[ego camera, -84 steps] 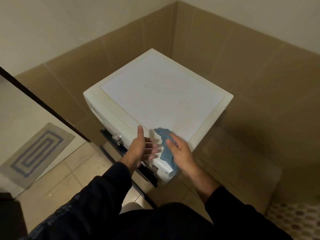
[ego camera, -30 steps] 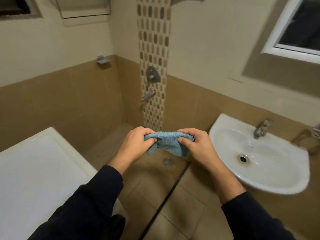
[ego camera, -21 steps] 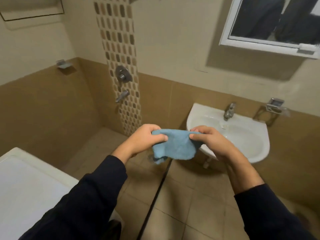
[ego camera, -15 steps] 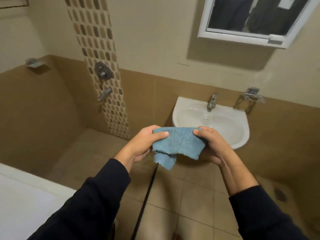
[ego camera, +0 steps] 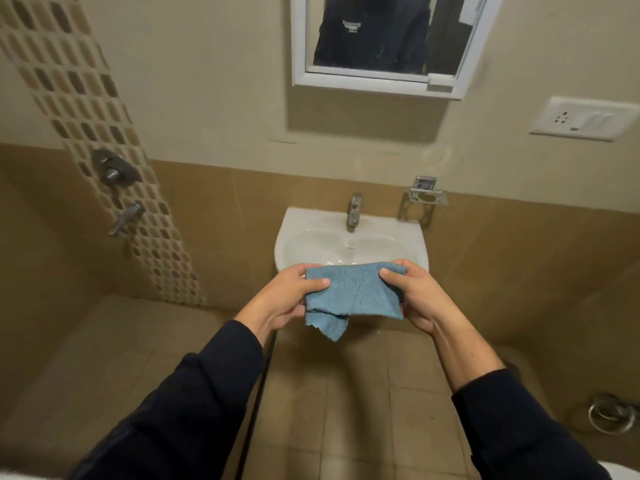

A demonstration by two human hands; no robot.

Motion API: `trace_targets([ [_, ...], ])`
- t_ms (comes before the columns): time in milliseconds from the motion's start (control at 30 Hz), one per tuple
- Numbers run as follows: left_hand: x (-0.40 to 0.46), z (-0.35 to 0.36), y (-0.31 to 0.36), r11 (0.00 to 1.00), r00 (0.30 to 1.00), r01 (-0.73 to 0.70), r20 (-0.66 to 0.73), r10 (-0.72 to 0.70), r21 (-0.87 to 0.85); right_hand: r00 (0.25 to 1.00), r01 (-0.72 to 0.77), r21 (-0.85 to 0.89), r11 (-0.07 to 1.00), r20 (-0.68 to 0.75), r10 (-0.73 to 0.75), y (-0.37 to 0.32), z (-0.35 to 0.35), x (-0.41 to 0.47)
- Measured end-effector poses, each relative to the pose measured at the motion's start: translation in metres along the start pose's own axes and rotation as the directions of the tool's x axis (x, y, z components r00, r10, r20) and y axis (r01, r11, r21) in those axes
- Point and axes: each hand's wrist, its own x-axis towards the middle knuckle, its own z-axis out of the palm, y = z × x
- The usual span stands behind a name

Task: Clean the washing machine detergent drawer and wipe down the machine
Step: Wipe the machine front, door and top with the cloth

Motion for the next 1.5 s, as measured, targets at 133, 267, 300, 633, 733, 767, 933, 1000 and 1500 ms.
trace_targets([
  [133,0.047,0.038,0.004,0.995,0.997,-0.007,-0.073,0.015,0.098,0.999,0.005,-0.003,1.0,-0.047,-0.005,-0.01,-0.049,0.028],
  [267,0.087,0.07,0.005,0.991,0.998,0.007,-0.068,0.002,0.133,0.996,0.002,0.037,0.999,-0.09,0.001,-0.02,-0.087,0.051],
  [300,0.098,0.078,0.006,0.99,0.998,0.01,-0.066,0.0,0.143,0.995,0.005,0.05,0.999,-0.102,0.0,-0.022,-0.097,0.057],
  [633,0.207,0.118,0.043,0.98,1.0,0.014,-0.015,-0.011,0.2,0.972,0.011,0.085,0.996,-0.236,0.009,-0.051,-0.153,0.139],
  [733,0.246,0.121,0.066,0.978,1.0,-0.002,0.015,-0.002,0.208,0.962,0.031,0.075,0.997,-0.272,-0.01,-0.071,-0.162,0.171],
  [767,0.258,0.122,0.073,0.977,1.0,-0.008,0.022,0.003,0.211,0.959,0.033,0.077,0.997,-0.283,-0.01,-0.077,-0.164,0.18],
  [933,0.318,0.128,0.11,0.969,0.999,-0.029,0.048,0.018,0.246,0.95,0.047,0.067,0.997,-0.312,-0.024,-0.108,-0.176,0.224],
  [1000,0.339,0.132,0.12,0.965,0.998,-0.042,0.064,0.026,0.259,0.941,0.062,0.071,0.996,-0.335,-0.035,-0.117,-0.184,0.241],
  [1500,0.451,0.182,0.106,0.972,0.992,0.055,-0.119,-0.029,0.228,0.934,-0.1,-0.179,0.979,-0.356,0.031,-0.118,-0.273,0.357],
])
